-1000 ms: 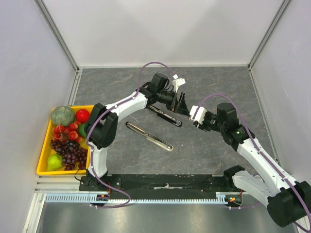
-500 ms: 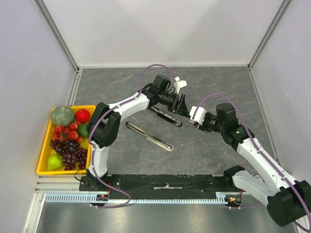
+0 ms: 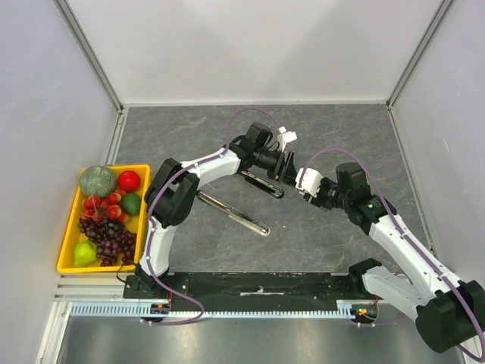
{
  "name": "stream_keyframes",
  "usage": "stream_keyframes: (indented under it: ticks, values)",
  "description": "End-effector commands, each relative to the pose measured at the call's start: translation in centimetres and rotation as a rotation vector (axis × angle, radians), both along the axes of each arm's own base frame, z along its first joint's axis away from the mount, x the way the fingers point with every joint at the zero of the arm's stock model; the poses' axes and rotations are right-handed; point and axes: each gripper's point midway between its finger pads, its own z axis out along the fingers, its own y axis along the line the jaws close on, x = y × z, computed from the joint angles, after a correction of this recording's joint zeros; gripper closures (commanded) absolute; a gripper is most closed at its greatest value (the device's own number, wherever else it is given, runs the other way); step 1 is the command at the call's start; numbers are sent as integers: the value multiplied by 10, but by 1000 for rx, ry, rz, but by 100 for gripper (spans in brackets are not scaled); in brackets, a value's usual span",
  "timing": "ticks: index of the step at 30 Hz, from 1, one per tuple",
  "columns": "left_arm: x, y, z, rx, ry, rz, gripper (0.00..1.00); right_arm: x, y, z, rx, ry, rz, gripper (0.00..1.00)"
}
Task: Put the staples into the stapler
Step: Place the staple box at the center of the board.
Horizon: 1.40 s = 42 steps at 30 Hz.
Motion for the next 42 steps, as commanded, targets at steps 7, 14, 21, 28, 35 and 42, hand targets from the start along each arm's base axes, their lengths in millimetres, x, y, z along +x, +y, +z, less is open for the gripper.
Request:
stream_keyframes:
  ticks: [7,14,21,28,35,42]
  values:
    - [-34,-39,-17,-21,95,-94,28,8,-5,6,-28,-66,-1,61]
    - [-42,-49,-34,-6,159,-104,28,3,-10,-5,-42,-37,-3,60]
    - [-52,-63,-46,-11,185,-130,28,-2,-15,-23,-73,2,2,59]
    - [-61,-69,-52,-5,202,-149,28,-3,-15,-31,-72,21,9,59]
    - [-71,-72,-58,-1,221,-167,27,-1,-13,-36,-60,37,8,59]
    - [-78,-71,-63,-9,250,-180,27,3,-9,-34,-37,32,3,59]
